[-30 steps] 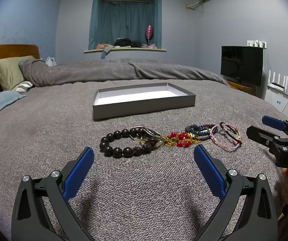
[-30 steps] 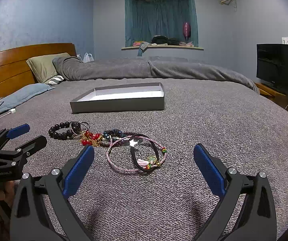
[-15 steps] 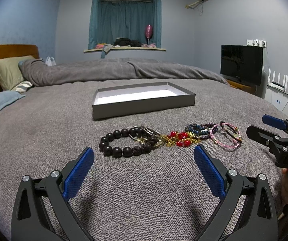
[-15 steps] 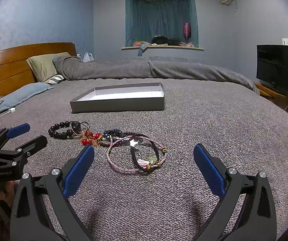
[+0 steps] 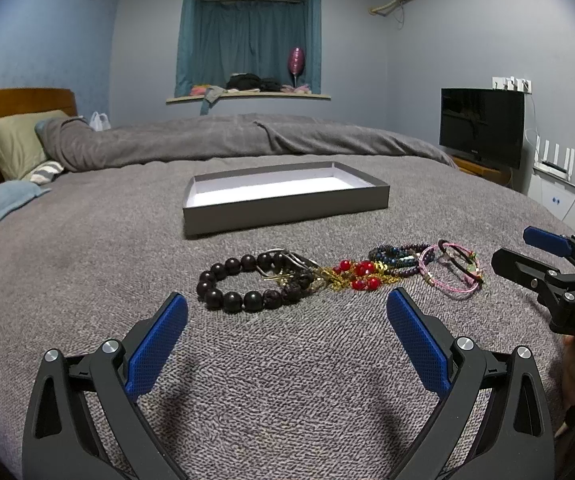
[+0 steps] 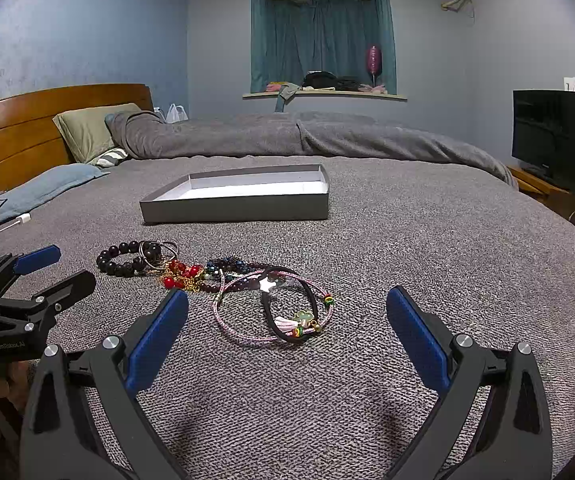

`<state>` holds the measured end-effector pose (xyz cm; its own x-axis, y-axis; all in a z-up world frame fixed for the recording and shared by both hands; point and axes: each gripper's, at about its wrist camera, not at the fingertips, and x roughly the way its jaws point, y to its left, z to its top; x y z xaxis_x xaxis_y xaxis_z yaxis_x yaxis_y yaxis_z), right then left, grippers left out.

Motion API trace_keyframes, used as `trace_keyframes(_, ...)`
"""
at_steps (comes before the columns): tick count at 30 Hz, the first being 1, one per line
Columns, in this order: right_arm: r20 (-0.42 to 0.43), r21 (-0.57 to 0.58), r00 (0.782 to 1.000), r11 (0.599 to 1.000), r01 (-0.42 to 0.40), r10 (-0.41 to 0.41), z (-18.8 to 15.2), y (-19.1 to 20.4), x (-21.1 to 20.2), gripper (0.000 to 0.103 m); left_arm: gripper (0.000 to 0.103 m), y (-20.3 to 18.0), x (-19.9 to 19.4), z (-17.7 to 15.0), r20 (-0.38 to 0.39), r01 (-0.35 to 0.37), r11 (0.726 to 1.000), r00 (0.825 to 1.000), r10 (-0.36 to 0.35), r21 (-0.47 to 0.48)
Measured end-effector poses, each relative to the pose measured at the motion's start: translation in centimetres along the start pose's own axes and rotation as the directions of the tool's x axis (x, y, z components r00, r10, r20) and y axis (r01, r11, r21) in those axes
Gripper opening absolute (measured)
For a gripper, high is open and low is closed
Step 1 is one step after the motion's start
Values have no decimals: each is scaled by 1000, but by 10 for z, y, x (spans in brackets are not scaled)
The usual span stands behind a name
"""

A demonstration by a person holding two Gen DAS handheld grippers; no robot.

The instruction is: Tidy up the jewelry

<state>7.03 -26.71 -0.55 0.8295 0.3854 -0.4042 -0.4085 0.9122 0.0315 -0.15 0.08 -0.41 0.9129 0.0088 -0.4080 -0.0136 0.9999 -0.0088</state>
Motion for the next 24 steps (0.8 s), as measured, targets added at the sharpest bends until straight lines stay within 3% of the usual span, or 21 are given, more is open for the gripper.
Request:
trace_keyframes(9,-12,-2,1000,1000,-7,7,1,-2,3,98,99,0,2,1,-14,19,1000,1000,-19,3)
trace_keyframes(17,-45,-3,999,1000,-28,28,5,-2,9,98,99,16,5,15,-20,75,995,997,-77,-60)
trace_keyframes(20,-62,-3,997,999,-35,34,6,-3,12,98,98,17,13,18,-82,123,991,988,-128,-56)
trace_keyframes(24,-93,-13,994,999,-53,51,10,0,18,98,98,15,23,27,-123,113,993,986,-115,-26)
